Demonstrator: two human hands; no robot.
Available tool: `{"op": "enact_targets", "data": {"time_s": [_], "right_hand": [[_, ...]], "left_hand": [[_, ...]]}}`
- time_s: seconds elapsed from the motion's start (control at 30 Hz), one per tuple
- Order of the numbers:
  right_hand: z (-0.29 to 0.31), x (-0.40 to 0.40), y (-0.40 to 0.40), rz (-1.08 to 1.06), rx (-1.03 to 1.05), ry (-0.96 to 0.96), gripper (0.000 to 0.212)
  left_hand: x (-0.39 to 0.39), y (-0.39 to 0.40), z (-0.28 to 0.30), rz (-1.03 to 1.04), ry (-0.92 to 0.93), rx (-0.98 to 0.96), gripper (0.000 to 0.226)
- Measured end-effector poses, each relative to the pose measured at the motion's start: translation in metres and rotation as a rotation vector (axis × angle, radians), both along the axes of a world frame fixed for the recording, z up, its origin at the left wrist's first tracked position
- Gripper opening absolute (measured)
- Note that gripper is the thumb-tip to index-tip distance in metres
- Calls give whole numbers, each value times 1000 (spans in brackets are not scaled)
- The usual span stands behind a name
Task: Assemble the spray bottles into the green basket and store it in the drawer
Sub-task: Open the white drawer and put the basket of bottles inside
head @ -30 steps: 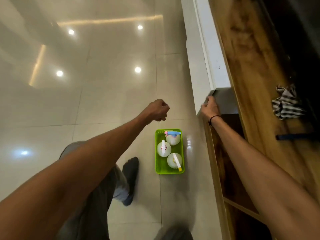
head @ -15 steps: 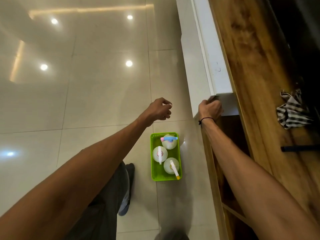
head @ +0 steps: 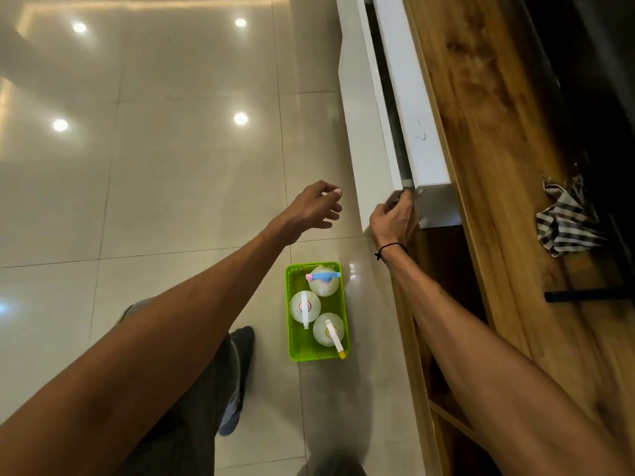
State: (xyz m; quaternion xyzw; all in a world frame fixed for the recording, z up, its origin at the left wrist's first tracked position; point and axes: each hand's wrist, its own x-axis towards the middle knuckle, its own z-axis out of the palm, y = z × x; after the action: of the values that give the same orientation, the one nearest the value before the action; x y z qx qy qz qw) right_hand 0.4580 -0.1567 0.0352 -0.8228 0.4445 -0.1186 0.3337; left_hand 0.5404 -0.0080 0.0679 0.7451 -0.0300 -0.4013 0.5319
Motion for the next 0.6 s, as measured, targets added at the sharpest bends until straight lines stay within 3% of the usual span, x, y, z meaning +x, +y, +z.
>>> {"op": "enact_targets", "data": {"time_s": [0.27,0.47,0.6], "right_hand": [[-5,6,32,112,1,-126,19],[-6,20,58,265,91,-173,39],[-8,31,78,346,111,-147,45]], "left_hand": [[7,-5,7,-31,40,-6,43],[17,6,5,60,72,-13,42],[27,27,1,137,-11,51,43]]}}
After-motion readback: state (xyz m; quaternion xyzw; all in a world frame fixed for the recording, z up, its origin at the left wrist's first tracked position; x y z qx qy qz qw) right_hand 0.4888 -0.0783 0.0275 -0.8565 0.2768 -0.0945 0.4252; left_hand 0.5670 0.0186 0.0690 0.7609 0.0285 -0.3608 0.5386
